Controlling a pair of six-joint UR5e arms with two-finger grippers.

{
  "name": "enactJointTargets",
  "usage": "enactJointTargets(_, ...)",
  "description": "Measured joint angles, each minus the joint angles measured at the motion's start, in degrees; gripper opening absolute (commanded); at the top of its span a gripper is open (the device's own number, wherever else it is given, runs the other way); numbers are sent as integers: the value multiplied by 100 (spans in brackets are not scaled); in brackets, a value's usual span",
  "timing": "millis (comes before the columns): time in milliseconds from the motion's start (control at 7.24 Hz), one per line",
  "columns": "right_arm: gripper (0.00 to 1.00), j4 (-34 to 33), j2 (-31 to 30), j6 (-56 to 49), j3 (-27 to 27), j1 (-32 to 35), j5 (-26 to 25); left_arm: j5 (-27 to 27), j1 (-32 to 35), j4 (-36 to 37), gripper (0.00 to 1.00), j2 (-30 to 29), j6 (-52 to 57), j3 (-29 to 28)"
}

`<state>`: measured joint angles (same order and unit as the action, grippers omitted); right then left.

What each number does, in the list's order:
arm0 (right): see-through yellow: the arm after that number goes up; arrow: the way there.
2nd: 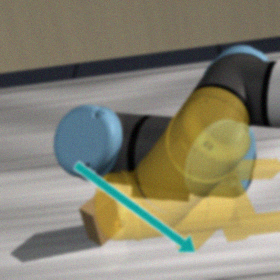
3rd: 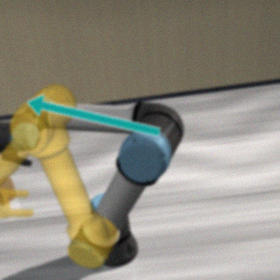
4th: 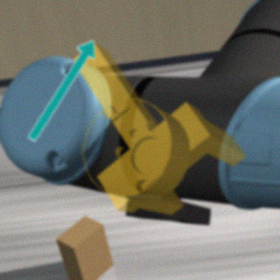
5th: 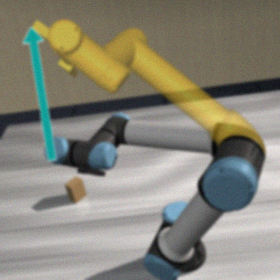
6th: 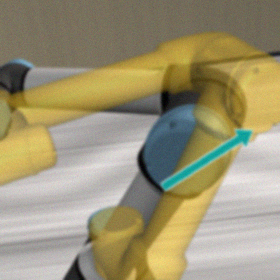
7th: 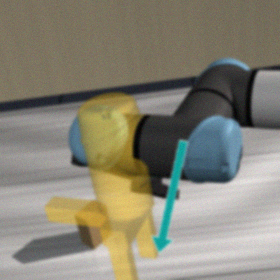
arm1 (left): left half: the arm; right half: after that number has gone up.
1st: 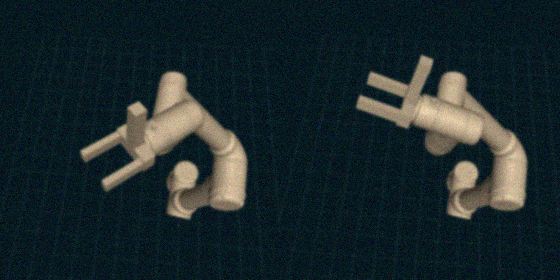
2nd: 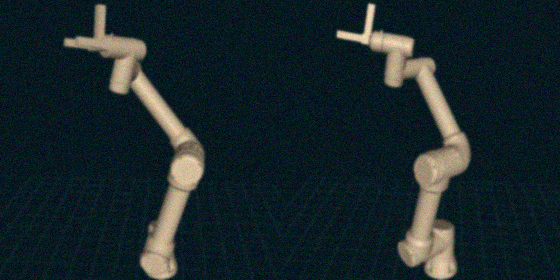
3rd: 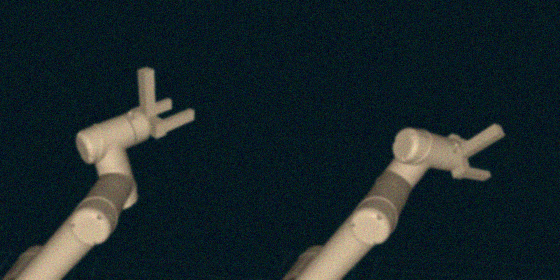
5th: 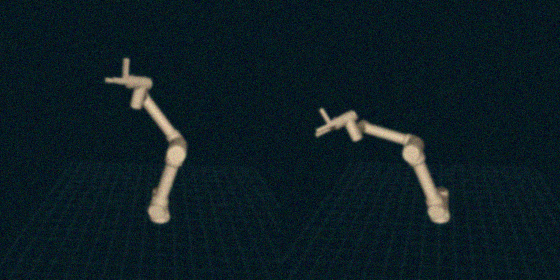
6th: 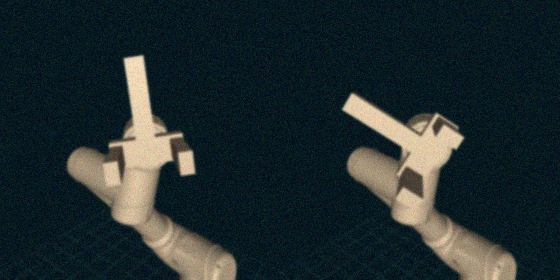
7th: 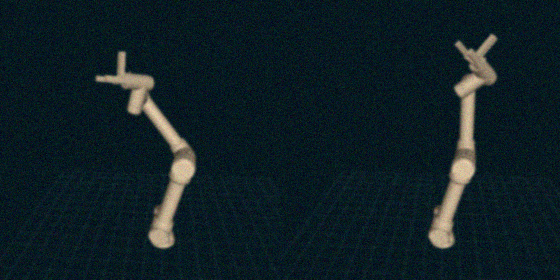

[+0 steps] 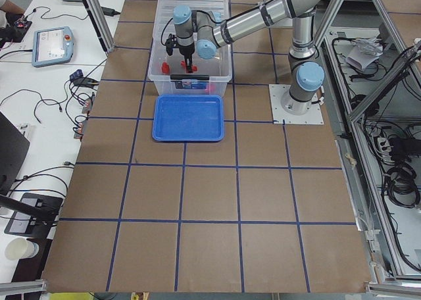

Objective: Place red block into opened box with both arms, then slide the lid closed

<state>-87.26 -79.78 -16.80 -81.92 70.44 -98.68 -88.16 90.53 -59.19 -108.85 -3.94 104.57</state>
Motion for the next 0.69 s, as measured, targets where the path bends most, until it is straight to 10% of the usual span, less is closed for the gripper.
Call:
enactJointTargets(276,100,-1,38,-6,-17,-24,11,3,-8,362,14,-201,112,70)
enactJointTargets(553,100,26,66,-5,-24,-29,27,3,-21,493,88,-286,163,124)
enactJointTargets(691,100,29,87,-9,-36,-30,27,-15,-34,505,98,-310,176,121)
